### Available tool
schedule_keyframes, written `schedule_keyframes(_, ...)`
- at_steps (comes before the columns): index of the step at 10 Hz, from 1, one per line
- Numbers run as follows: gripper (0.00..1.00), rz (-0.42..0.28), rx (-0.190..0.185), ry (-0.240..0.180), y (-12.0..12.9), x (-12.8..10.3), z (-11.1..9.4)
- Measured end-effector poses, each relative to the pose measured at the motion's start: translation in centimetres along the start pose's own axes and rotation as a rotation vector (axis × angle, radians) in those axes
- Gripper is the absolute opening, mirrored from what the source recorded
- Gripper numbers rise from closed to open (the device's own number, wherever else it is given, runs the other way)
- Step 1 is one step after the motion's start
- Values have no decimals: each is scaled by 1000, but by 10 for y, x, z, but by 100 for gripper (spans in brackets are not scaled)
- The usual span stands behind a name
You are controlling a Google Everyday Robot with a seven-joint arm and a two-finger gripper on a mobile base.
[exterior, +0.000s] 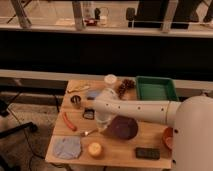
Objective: Place fork in plastic cup
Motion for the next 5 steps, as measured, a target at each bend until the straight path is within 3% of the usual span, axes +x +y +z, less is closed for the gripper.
schedule_keyframes(5, 0, 4, 45, 5, 1, -8, -14)
